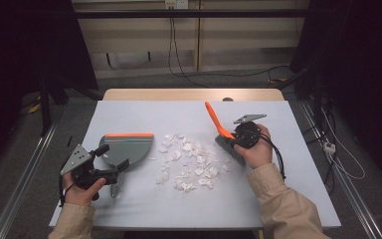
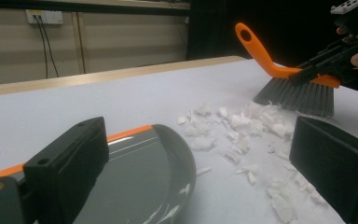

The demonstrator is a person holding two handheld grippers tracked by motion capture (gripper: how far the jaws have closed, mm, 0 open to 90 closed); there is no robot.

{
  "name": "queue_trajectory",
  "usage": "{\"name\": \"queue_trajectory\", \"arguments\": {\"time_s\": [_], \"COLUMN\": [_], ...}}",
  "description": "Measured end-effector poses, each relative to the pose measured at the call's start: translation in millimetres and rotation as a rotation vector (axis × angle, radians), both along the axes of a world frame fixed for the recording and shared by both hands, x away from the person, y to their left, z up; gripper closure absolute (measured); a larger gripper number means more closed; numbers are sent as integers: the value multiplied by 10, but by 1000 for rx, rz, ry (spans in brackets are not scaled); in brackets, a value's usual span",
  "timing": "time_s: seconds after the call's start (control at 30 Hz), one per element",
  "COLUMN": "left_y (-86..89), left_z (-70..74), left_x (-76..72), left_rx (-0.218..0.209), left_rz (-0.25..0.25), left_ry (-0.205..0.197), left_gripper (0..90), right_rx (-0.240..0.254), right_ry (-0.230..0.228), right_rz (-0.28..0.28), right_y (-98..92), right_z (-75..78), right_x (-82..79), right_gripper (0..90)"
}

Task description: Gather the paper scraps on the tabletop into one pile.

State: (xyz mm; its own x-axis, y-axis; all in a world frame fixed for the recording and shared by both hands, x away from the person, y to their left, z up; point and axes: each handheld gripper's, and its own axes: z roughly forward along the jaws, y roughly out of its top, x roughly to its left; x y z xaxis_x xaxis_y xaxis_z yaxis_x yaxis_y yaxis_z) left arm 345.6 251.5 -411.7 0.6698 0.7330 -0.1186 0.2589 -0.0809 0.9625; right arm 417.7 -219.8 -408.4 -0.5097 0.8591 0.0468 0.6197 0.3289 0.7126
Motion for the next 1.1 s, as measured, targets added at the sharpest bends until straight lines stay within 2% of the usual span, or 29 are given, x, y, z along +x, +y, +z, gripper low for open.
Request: {"name": "queue_trajectory", "arguments": {"time_s": [0.07, 0.13, 0.2, 0.4, 0.53, 0.57, 0.6, 0.67, 0.73, 0.87, 0.9, 0.97, 1.1], "left_y": [0, -4, -6, -20, -38, -41, -47, -58, -64, -62, -58, -48, -37], "left_z": [2, 3, 4, 10, 3, 3, 5, 9, 10, 8, 10, 12, 17], "left_x": [1, -1, -1, 4, 17, 22, 22, 28, 31, 32, 31, 28, 27], "left_rx": [1, -1, 0, 1, 3, 6, 4, 1, 3, 2, 3, -1, -3], "left_rz": [-1, 0, 1, -2, -5, -6, -6, -10, -11, -13, -13, -10, -7], "left_ry": [-3, -2, -1, -5, -1, -3, -1, -4, -6, -6, -6, -5, -6], "left_gripper": [42, 42, 42, 42, 42, 42, 42, 42, 42, 42, 42, 42, 42], "right_rx": [-1, 3, -10, 36, 45, 97, 120, 65, 91, 103, 104, 77, 71], "right_ry": [11, 21, 12, -33, -54, -45, -38, -65, -62, -65, -72, -107, -145], "right_rz": [-22, -21, -33, -75, -75, -65, -51, -30, 8, 78, 91, 108, 140], "right_y": [14, 53, 99, 221, 317, 336, 368, 463, 535, 632, 639, 629, 561], "right_z": [4, 7, 5, -43, -58, -72, -82, -74, -76, -38, -17, 38, 92], "right_x": [-19, -43, -68, -89, -84, -78, -73, -79, -71, -92, -94, -77, 65], "right_gripper": [717, 717, 717, 718, 718, 718, 718, 718, 718, 718, 718, 718, 719]}}
